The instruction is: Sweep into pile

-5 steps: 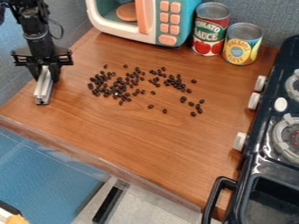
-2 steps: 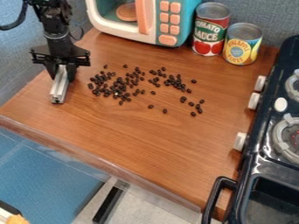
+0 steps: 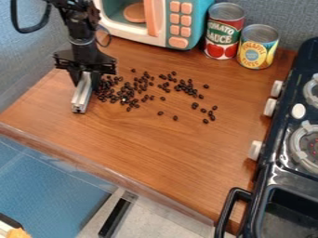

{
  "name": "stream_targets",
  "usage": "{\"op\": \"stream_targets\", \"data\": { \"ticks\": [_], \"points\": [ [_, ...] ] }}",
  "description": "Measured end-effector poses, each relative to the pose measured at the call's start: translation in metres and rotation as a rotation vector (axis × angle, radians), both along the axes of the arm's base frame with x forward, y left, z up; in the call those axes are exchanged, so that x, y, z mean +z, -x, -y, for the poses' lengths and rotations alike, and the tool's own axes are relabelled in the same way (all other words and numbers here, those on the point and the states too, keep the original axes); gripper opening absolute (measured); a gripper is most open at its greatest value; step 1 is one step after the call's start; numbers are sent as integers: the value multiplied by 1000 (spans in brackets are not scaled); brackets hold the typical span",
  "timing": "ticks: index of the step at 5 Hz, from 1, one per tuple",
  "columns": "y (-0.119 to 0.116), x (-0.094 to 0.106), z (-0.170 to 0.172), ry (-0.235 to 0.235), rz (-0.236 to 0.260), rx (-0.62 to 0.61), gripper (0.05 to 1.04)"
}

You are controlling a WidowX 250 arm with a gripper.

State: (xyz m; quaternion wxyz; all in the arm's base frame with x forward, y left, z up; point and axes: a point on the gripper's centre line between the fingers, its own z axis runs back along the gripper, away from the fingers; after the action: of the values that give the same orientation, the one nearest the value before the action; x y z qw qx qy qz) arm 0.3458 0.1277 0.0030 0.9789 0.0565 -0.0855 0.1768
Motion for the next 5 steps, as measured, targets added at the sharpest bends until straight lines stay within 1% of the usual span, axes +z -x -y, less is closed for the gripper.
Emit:
{"op": "stream_targets", "data": {
  "ticks": [3, 4, 5],
  "points": [
    [-10, 0, 42, 13, 2, -57, 396],
    [-11, 0, 47, 16, 3, -56, 396],
    [-15, 0, 68, 22, 5, -94, 396]
  ]
}}
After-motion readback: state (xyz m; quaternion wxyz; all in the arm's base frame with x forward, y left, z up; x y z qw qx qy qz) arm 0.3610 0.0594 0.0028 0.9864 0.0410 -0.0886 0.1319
